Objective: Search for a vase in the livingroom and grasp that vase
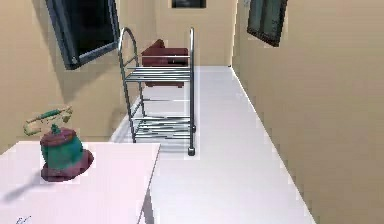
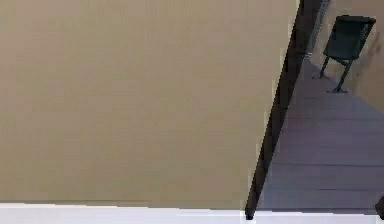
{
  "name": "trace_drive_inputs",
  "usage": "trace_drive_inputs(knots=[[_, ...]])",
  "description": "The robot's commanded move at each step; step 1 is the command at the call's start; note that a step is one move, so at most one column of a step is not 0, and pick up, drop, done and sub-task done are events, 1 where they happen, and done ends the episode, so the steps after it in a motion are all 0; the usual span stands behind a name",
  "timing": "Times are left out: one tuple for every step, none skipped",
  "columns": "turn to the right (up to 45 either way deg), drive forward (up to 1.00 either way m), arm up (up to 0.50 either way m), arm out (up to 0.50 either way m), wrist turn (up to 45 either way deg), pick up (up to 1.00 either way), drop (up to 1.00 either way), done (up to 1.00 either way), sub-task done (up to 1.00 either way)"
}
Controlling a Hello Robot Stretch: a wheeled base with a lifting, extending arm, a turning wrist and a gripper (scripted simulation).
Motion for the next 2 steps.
trace_drive_inputs(knots=[[-45.0,0.00,0.00,0.00,0.0,0.00,0.00,0.00,0.00],[-45.0,0.00,0.00,0.00,0.0,0.00,0.00,0.00,0.00]])
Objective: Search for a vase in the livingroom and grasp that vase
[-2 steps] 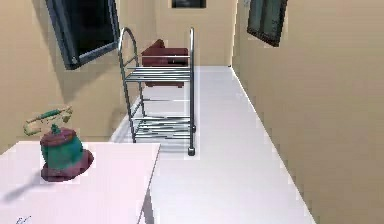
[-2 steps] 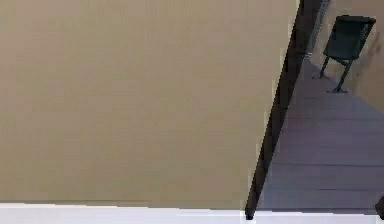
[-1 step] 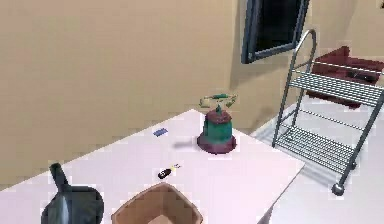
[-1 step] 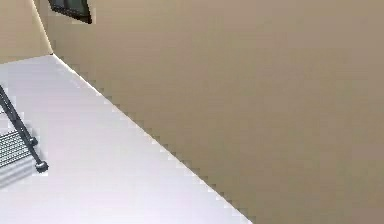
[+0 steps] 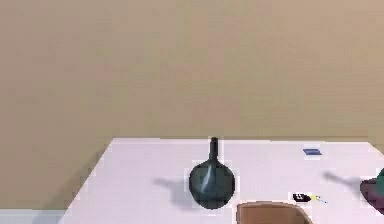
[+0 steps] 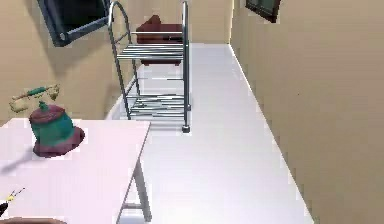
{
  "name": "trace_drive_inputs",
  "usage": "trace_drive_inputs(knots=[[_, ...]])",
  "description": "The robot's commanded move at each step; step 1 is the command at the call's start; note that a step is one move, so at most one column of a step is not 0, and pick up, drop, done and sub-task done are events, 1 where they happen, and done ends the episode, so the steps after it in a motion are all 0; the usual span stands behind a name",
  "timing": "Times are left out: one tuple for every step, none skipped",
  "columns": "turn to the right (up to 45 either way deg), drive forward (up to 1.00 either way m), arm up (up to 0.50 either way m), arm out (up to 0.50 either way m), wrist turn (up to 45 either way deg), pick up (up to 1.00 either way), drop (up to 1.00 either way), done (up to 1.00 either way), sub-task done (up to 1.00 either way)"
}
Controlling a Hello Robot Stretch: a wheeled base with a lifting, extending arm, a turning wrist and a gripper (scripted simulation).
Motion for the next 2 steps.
trace_drive_inputs(knots=[[-45.0,0.00,0.00,0.00,0.0,0.00,0.00,0.00,0.00],[-33.0,0.00,0.00,0.00,0.0,0.00,0.00,0.00,0.00]])
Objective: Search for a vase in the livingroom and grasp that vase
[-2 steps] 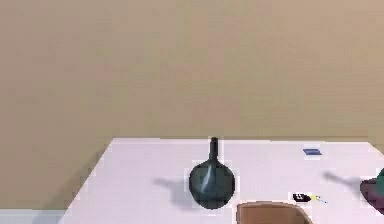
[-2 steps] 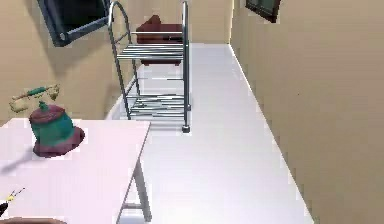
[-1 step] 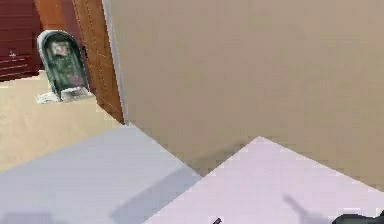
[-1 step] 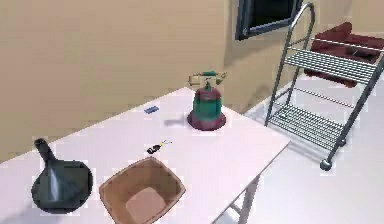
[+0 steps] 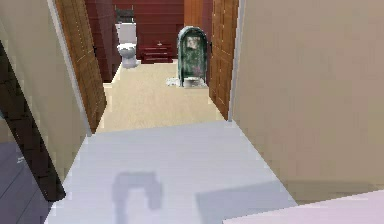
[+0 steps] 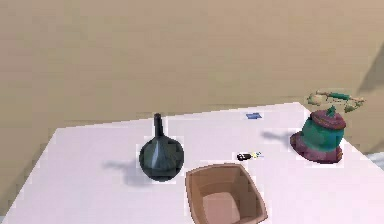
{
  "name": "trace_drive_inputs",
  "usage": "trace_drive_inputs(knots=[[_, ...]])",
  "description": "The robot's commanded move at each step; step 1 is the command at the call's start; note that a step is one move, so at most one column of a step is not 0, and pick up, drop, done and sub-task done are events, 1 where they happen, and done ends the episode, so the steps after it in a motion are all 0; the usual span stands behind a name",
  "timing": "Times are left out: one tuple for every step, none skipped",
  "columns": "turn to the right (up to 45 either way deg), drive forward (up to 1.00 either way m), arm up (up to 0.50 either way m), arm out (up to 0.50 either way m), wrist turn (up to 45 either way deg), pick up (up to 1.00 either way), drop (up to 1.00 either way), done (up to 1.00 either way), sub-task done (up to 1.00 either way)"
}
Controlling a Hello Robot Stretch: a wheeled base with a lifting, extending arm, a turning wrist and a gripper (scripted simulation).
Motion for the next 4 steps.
trace_drive_inputs(knots=[[0.0,0.00,0.50,0.00,0.0,0.00,0.00,0.00,0.00],[0.0,0.00,0.38,0.00,0.0,0.00,0.00,0.00,0.00],[0.0,0.00,0.00,0.24,0.0,0.00,0.00,0.00,0.00],[0.0,0.00,0.00,0.00,45.0,0.00,0.00,0.00,0.00]])
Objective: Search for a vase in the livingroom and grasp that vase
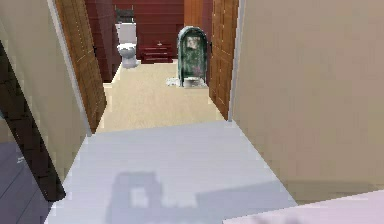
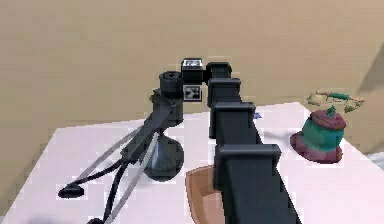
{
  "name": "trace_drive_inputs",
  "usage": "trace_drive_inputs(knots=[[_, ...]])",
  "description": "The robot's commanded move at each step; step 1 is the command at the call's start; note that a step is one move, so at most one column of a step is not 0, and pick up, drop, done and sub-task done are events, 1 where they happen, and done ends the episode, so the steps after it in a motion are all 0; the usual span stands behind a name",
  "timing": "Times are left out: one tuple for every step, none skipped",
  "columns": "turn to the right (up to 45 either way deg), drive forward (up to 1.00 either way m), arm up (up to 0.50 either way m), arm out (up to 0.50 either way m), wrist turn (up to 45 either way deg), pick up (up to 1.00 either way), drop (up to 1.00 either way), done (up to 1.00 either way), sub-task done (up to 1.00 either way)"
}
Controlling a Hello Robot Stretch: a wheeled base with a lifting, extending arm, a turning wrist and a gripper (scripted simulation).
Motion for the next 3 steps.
trace_drive_inputs(knots=[[0.0,0.00,0.00,0.00,45.0,0.00,0.00,0.00,0.00],[0.0,0.00,0.00,0.00,45.0,0.00,0.00,0.00,0.00],[0.0,0.00,0.00,0.00,12.0,0.00,0.00,0.00,0.00]])
